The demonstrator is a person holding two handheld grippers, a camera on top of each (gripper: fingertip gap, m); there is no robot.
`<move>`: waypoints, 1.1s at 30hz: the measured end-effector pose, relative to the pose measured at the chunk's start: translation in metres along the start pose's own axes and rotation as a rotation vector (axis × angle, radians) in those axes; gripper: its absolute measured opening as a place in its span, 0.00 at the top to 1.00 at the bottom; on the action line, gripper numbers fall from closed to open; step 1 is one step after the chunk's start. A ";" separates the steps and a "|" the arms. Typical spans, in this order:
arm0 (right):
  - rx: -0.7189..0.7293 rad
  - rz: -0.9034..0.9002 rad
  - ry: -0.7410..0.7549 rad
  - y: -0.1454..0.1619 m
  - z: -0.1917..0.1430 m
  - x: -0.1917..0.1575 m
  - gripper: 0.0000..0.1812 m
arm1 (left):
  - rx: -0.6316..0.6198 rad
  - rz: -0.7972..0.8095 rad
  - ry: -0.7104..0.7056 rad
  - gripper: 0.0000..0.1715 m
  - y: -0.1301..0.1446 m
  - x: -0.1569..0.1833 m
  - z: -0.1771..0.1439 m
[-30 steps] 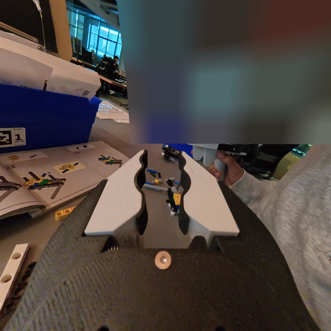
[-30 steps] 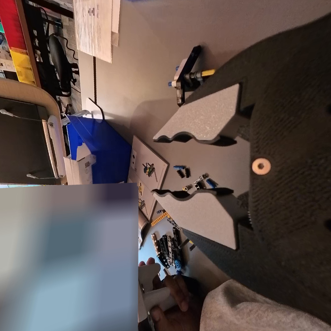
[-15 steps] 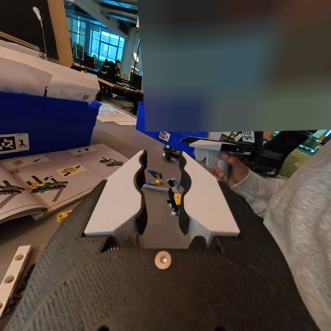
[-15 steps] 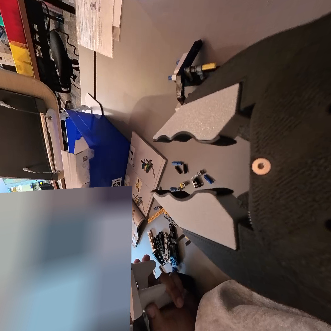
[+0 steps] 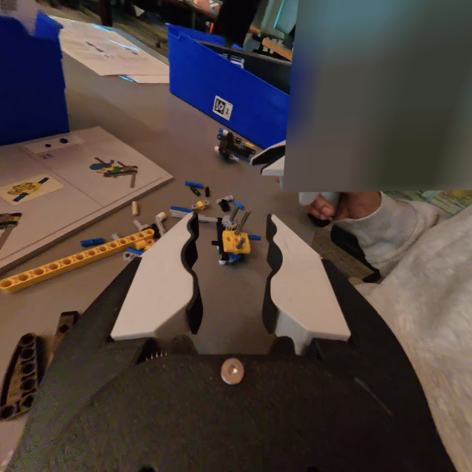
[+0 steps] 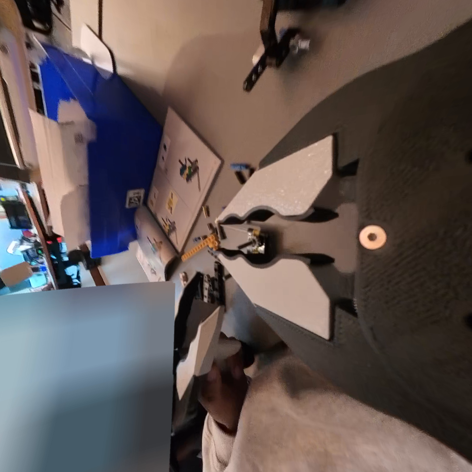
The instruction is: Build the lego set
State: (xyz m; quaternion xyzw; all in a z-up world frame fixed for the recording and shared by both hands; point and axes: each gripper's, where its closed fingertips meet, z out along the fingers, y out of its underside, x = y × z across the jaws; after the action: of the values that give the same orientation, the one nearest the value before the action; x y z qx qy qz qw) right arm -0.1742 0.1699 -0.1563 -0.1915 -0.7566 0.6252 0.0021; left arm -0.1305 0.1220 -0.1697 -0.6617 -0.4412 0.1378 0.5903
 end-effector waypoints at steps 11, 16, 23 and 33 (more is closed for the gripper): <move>-0.158 -0.014 0.014 0.038 0.009 -0.038 0.92 | -0.280 0.124 -0.159 0.72 0.042 -0.001 0.018; -0.255 -0.081 0.036 0.055 0.015 -0.038 0.93 | -0.290 0.082 -0.154 0.74 0.044 -0.002 0.020; -0.285 -0.104 0.040 0.061 0.018 -0.038 0.95 | -0.286 0.019 -0.086 0.86 0.044 0.002 0.023; -0.296 -0.100 0.046 0.061 0.019 -0.038 0.98 | -0.285 0.023 -0.096 0.86 0.043 0.002 0.023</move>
State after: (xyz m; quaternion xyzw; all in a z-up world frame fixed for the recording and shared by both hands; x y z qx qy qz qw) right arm -0.1265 0.1502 -0.2089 -0.1663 -0.8487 0.5015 0.0222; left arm -0.1274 0.1421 -0.2145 -0.7364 -0.4766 0.1119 0.4670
